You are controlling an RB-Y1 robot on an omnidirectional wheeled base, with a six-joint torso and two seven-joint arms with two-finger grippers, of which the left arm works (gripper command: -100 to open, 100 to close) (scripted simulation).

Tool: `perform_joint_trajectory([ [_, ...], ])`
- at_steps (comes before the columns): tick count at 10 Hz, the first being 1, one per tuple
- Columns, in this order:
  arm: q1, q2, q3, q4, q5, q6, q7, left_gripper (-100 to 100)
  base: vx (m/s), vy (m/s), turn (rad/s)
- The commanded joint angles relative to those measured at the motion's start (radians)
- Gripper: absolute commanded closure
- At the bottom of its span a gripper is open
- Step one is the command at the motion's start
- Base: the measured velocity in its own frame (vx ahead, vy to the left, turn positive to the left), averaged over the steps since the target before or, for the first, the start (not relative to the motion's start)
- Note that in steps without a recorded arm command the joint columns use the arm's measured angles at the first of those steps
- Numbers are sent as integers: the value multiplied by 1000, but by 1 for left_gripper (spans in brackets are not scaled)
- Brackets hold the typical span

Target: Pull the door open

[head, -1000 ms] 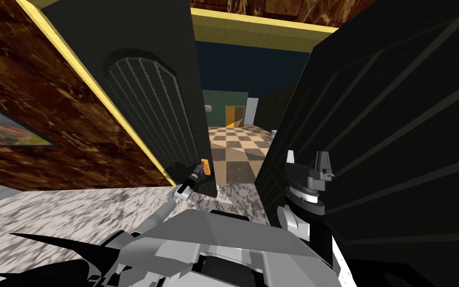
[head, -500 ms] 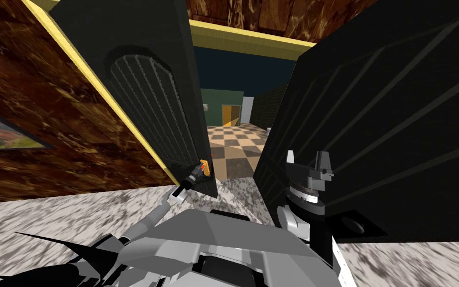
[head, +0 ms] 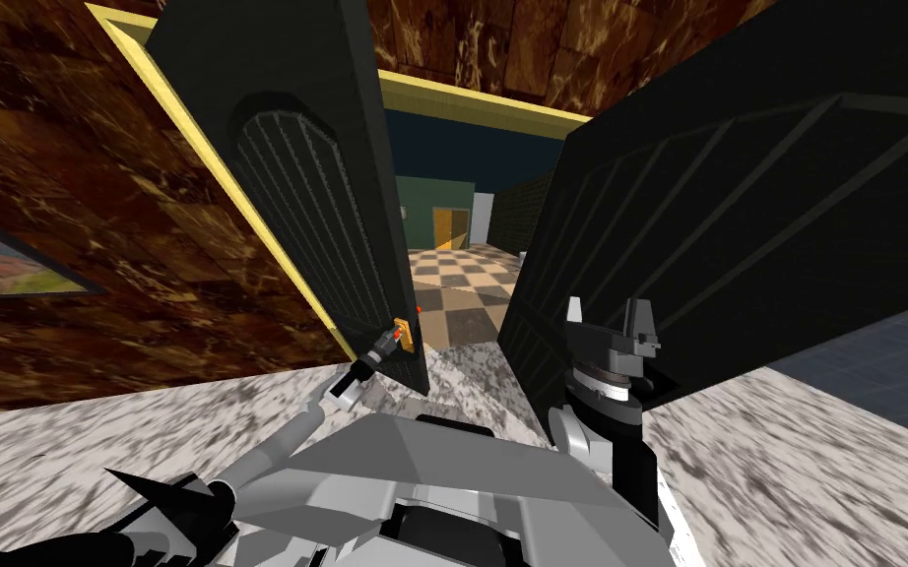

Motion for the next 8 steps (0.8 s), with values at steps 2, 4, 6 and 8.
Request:
perform_joint_trajectory([
  [2, 21, 38, -24, 0, 1, -50, 26, 100, -246, 164, -149],
  [4, 36, 68, -39, -1, 2, -85, 45, 100, -185, 130, -148],
  [6, 47, 90, -50, -2, 3, -111, 59, 100, -177, 97, -95],
  [8, 49, 98, -60, 11, 1, -128, 66, 100, -124, 72, -98],
])
